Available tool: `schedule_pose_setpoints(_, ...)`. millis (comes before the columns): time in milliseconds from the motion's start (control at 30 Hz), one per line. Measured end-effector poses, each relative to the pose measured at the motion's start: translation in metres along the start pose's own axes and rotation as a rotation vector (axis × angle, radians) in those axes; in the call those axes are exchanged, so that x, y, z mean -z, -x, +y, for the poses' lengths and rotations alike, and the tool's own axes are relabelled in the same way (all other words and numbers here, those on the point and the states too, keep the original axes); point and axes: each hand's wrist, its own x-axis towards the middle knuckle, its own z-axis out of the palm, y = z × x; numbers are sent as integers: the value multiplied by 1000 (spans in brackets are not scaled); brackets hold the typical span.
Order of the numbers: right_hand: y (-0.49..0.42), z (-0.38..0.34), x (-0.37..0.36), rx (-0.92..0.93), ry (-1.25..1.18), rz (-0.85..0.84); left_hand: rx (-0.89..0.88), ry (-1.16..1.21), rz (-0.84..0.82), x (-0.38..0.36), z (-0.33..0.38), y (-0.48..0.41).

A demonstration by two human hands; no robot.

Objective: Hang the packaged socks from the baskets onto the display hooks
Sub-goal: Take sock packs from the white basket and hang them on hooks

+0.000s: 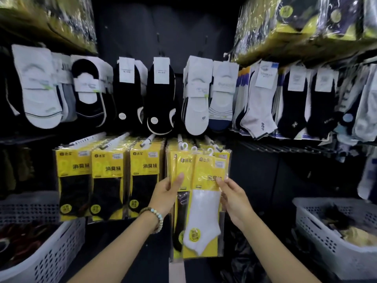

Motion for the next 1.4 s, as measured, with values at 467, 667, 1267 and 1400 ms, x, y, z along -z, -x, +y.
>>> schedule_pose_setpoints(467, -81, -15, 58, 154, 201, 125, -132, -112, 160, 5, 1, -51)
schedule_pose_setpoints(667, -109, -1, 49, 108, 229, 61, -162, -107, 149, 6, -5, -58)
schedule_pose_setpoints(1267, -76, 0, 15, 128, 224, 120, -51, -63, 145, 9, -12, -44)
schedule_pose_setpoints(1400, -42, -14, -19, 144, 254, -122, -36, 12, 106, -4, -10, -33)
